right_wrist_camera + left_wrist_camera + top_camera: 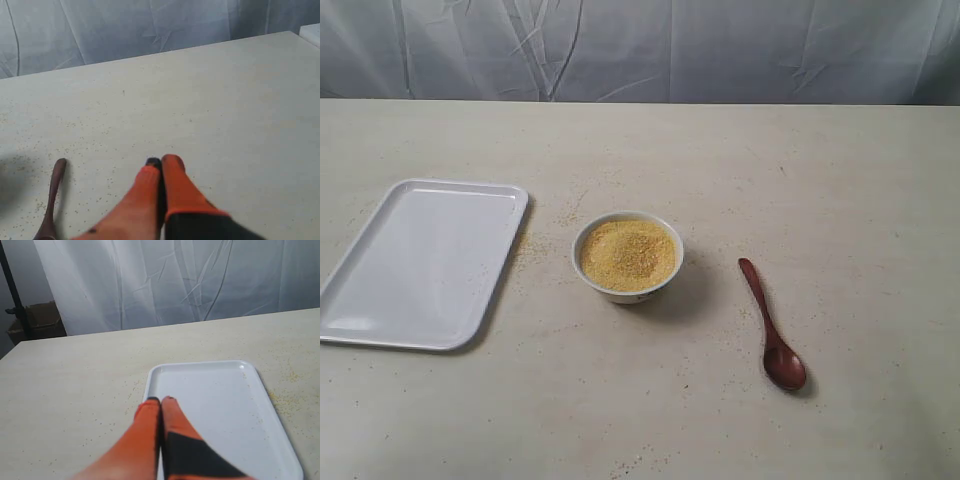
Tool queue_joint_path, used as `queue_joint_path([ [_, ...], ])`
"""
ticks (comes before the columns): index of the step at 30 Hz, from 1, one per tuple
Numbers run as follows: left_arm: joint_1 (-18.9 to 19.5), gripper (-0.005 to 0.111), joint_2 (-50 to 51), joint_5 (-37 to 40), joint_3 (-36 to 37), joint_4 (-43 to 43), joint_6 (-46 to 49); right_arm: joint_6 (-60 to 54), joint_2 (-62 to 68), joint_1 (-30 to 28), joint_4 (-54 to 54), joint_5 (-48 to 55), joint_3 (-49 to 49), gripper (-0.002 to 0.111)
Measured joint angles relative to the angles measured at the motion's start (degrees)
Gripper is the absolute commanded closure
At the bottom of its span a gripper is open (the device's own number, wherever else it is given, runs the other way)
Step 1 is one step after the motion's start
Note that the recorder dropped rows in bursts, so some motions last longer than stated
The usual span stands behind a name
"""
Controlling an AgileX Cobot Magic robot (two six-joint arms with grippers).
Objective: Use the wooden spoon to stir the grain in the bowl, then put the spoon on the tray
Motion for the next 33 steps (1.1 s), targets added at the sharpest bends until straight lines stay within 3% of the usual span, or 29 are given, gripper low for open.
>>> queue_joint_path([
  [7,0.0,0.107,0.0,0.0,0.0,0.0,0.0,0.0,0.0,0.0,0.0,-1.4,0.0,0.108],
  [16,0.0,0.107,0.0,0.0,0.0,0.0,0.0,0.0,0.0,0.0,0.0,-23.7,0.2,0.108],
  [27,0.0,0.107,0.0,0.0,0.0,0.0,0.0,-1.1,0.0,0.0,0.1,-39.1,0.2,0.109],
  [31,0.0,0.107,0.0,0.0,0.0,0.0,0.0,-6.8,0.4,0.0,0.8,-30.9,-4.4,0.109],
  [33,0.0,0.107,0.0,0.0,0.0,0.0,0.0,-11.3,5.7,0.0,1.1,-19.2,-14.4,0.109],
])
